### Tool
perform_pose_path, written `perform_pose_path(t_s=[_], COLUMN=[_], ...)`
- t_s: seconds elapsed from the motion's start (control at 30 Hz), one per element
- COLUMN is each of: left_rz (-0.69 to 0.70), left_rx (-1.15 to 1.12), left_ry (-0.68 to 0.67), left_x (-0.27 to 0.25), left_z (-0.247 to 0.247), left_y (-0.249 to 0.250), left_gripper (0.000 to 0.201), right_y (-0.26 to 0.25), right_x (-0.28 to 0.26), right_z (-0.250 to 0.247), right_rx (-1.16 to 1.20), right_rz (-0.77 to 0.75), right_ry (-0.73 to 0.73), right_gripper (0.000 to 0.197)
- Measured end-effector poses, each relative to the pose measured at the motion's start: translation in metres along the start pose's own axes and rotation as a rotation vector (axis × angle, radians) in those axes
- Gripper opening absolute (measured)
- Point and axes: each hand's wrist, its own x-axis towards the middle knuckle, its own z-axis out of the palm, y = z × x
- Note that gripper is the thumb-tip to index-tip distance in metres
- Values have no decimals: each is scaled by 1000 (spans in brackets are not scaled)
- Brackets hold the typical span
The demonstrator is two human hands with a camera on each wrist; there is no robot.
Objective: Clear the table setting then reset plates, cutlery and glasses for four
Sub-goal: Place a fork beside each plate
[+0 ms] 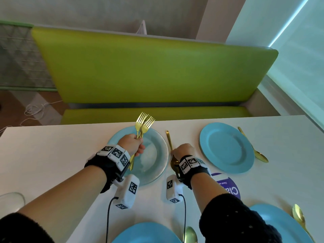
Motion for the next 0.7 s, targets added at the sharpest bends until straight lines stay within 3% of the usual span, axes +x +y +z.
perform_pose_path(t_s=[0.23, 0.47, 0.7], left_rz=[-13, -14, -15], left_rx=[-24, -26, -15], left_ry=[-2, 17, 7], left_x=[-6, -10, -11], left_z=[-3, -10, -7], left_y=[-7, -13, -15], left_gripper=[29, 29, 26], right_y=[-4, 0, 3], right_x=[0, 0, 0], right_z=[7, 5, 2], right_rx=[67, 98, 105], right_rz=[-12, 17, -8], right_ry=[-15, 3, 6], right_gripper=[20, 33, 33])
